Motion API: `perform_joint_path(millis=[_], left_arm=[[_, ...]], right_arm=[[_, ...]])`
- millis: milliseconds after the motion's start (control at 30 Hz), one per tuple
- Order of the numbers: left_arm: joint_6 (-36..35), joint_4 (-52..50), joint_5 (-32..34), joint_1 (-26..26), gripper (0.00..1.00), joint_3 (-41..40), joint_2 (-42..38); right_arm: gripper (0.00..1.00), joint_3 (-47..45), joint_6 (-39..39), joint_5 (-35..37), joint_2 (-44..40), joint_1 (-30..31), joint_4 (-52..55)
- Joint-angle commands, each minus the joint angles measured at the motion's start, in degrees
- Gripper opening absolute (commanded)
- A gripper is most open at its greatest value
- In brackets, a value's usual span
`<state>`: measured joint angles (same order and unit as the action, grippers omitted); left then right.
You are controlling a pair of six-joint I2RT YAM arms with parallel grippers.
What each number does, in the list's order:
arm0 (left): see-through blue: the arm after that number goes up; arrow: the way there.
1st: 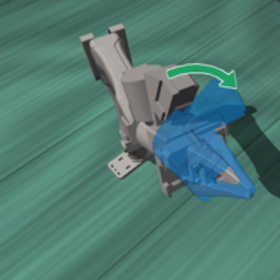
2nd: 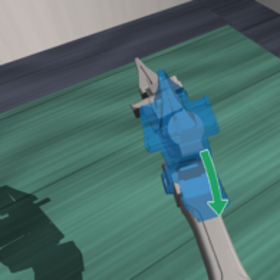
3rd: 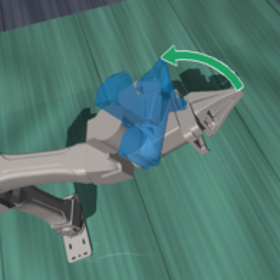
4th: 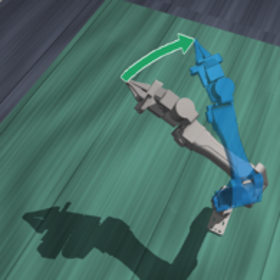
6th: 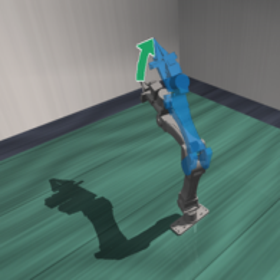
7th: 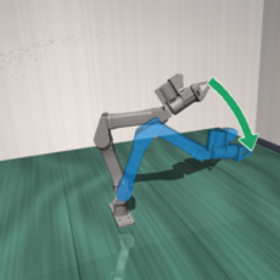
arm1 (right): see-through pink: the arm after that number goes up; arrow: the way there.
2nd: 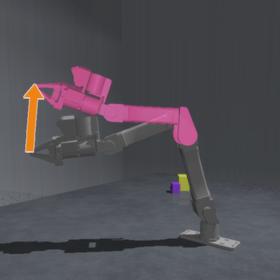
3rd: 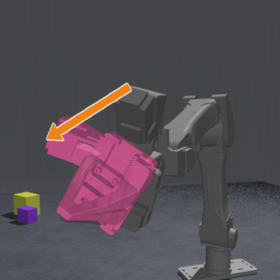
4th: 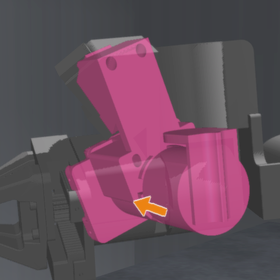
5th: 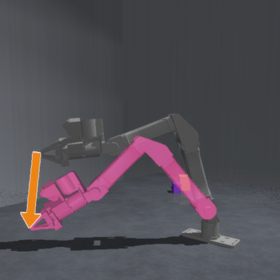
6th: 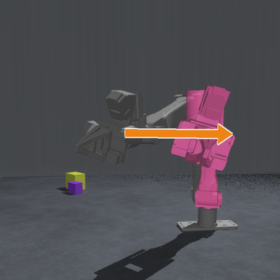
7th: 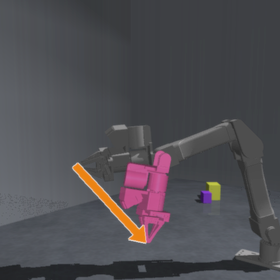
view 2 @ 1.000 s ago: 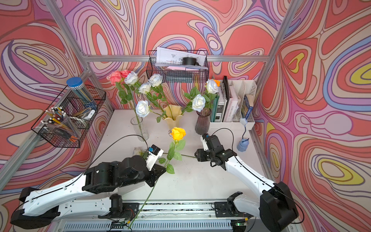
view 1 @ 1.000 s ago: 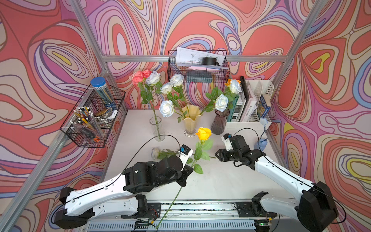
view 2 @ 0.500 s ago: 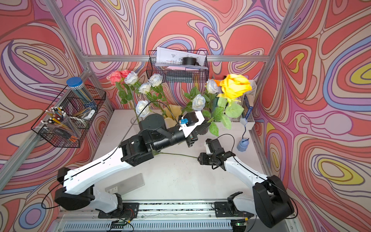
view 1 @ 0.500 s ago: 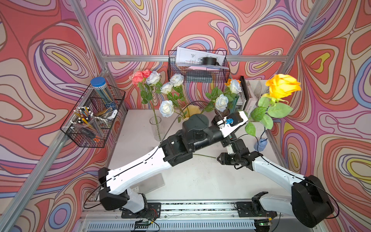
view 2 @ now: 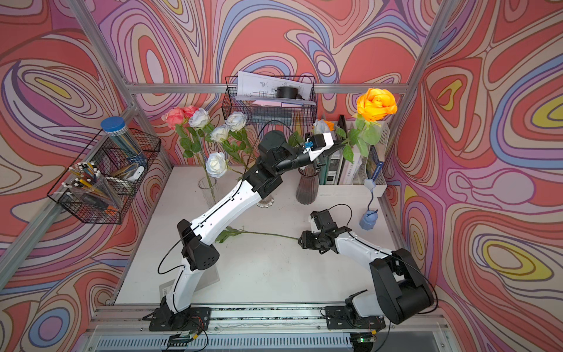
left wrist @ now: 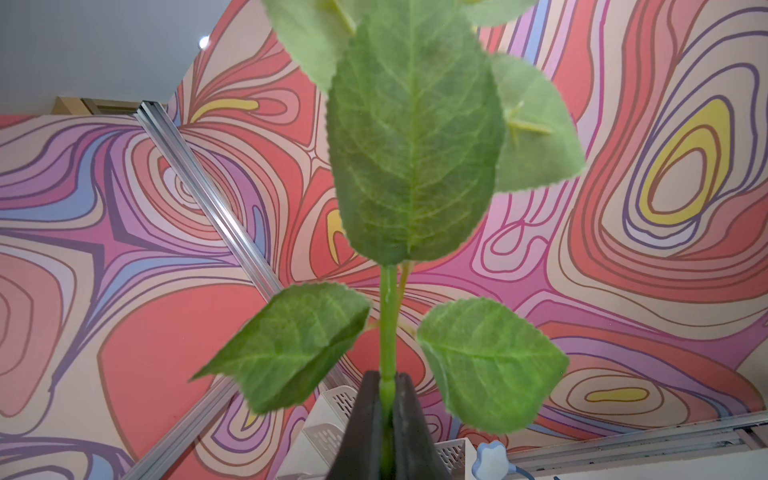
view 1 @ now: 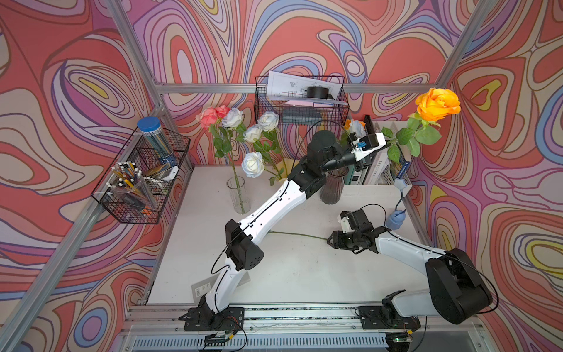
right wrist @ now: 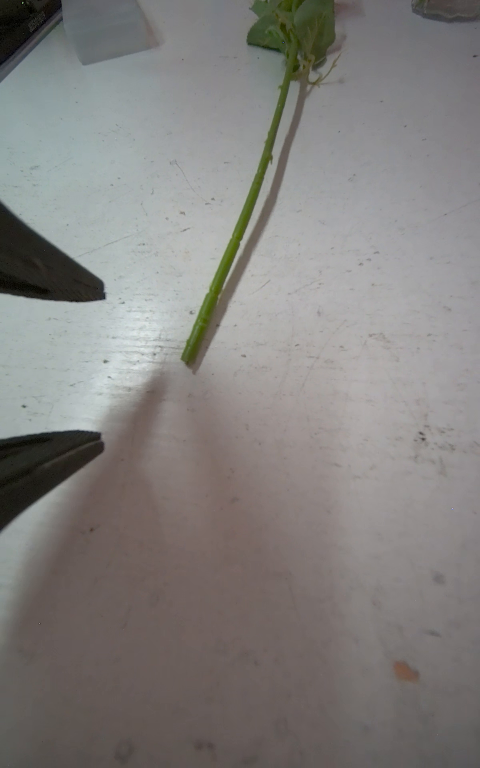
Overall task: Arrange the flowers in different vases according to their colors
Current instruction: Insert the flower into the vase.
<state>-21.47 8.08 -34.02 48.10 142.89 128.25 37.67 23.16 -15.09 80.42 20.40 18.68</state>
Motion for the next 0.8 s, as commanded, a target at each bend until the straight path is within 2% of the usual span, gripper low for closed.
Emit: perform_joint_path(millis=[0,533,700,733,767], left_arm=[[4.9,6.7,-3.7,-1.3,0.00,2.4,0.9],[7.9,16.3,-0.1,-4.1,0.00,-6.0,7.9],[8.9,19.5,2.8,-4.3,0.00,-13.2,7.2],[8.9,20.5,3.9,-4.3,0.02,-15.6,6.3],[8.7,21.8,5.2,-4.4,0.09,-17.8,5.6]], right_arm=[[0.52,1.3,-1.2,-1.0,0.4,-0.9,-0.4],[0.53,1.2,-4.4,-2.1,-4.6,-1.7,1.7],[0.54,1.2,-4.9,-2.4,-6.5,-1.7,2.8],[0.54,1.2,-4.8,-2.6,-6.5,-1.7,2.7],[0.54,1.2,-4.8,-2.9,-6.5,-1.7,2.6]])
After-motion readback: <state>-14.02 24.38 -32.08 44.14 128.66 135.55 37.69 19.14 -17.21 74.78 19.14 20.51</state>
